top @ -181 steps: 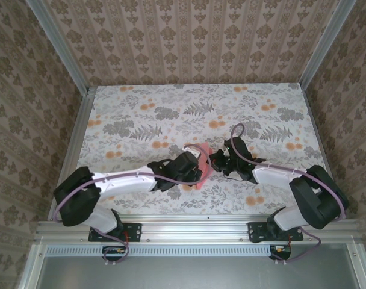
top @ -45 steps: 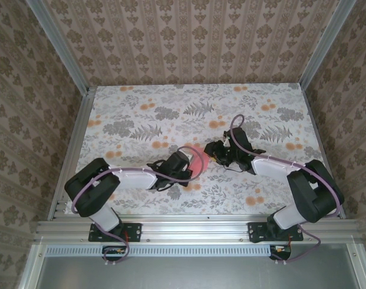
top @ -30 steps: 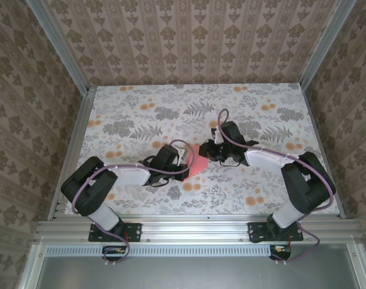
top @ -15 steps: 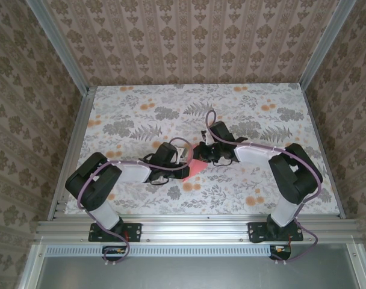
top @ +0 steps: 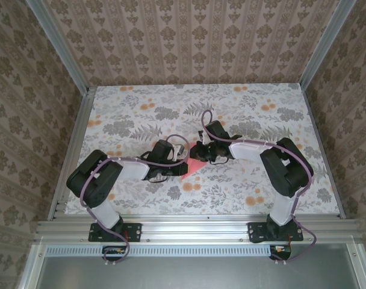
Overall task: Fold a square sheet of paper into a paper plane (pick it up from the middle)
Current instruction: Fourth fold the wing at the center of the table.
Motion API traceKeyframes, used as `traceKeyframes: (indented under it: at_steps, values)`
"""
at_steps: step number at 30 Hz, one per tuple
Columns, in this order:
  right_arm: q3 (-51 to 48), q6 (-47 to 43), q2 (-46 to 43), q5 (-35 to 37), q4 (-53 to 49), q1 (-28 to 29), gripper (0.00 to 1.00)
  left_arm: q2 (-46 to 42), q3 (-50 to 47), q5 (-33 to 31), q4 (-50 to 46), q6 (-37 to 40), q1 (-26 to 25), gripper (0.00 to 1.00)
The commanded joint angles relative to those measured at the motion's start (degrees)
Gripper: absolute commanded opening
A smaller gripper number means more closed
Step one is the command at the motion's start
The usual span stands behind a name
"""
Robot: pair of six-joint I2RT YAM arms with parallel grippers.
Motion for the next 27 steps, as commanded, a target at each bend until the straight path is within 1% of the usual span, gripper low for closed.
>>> traceKeyframes:
  at_steps: [1,3,5,7,10,15,21,27]
  values:
    - [1.90,0.04,1.53,1.77,-1.42,0.35,0.15,1.01,1.03,1.10,-0.23,-0.53,0.57,0.06]
    - [1.79,0.33,1.71,2.16,-1.27,0.35,0.15,0.76,1.04,0.58,-0.82,-0.35,0.60,0.10]
    - [1.79,0.61,2.00,2.56,-1.17,0.35,0.15,0.33,0.85,0.16,-1.00,-0.31,0.58,0.17]
    - [1.87,0.79,2.11,2.94,-1.10,0.40,0.15,-0.19,0.73,-0.32,-1.60,-0.02,0.58,0.22]
    - [2.05,1.29,2.40,3.11,-0.80,0.32,0.15,-1.19,0.44,-1.10,-2.97,0.68,0.59,0.28]
    - [2.75,1.92,2.55,2.94,-0.50,0.30,0.15,-2.10,0.82,-2.82,-6.58,2.68,0.11,0.31]
    - [3.26,2.37,2.62,2.67,-0.25,0.26,0.15,-3.80,1.22,-5.04,-8.60,4.13,-1.09,0.34]
    - [3.31,2.36,2.66,2.40,-0.11,0.33,0.15,-5.87,2.88,-7.73,-12.04,5.88,-2.03,0.40]
